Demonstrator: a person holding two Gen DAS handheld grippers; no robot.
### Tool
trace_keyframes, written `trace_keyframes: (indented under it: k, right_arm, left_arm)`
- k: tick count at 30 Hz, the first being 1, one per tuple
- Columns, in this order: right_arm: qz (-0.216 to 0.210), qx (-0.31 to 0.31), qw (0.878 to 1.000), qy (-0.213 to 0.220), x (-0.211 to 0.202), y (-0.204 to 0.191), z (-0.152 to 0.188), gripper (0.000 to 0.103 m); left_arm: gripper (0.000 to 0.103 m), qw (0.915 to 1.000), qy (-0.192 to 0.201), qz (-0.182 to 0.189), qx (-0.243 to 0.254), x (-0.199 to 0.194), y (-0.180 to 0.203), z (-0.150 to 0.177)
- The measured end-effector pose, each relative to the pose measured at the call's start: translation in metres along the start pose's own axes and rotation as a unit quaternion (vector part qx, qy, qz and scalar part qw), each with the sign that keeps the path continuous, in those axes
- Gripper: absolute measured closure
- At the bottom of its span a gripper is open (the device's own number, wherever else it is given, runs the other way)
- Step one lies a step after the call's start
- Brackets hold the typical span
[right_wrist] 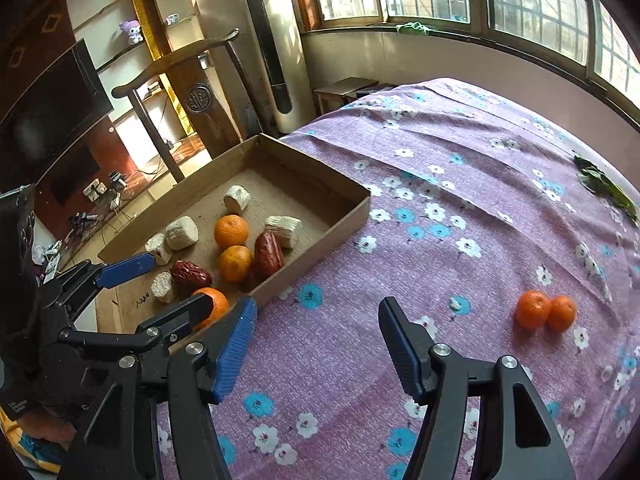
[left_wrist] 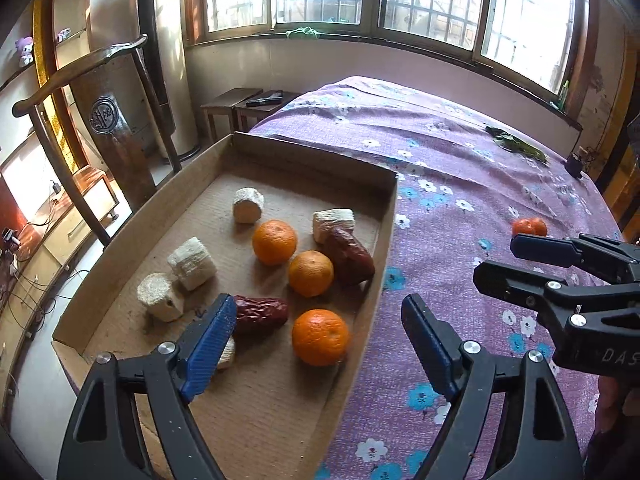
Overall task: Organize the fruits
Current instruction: 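Move both open tools back over the last two mandarins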
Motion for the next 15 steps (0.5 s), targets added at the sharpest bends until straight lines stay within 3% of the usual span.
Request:
trace_keyframes:
  k: [15]
  right_arm:
    - [0.073, 0.09, 0.993, -0.013, -0.044, 0.109, 0.07, 0.034]
  left_arm:
    - [0.019, 0.996, -0.028, 0.064, 0.055, 0.019, 0.109, 0.006]
Point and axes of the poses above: each gripper's, at about its wrist camera, not at the fingertips, and x roughly the way its jaws point, y to its right, z to its underside, the point moved 8 cm from there along x, roughly the way its jaws point, and after that the axes turned 8 degrees about -x, right-handed, at the moved point
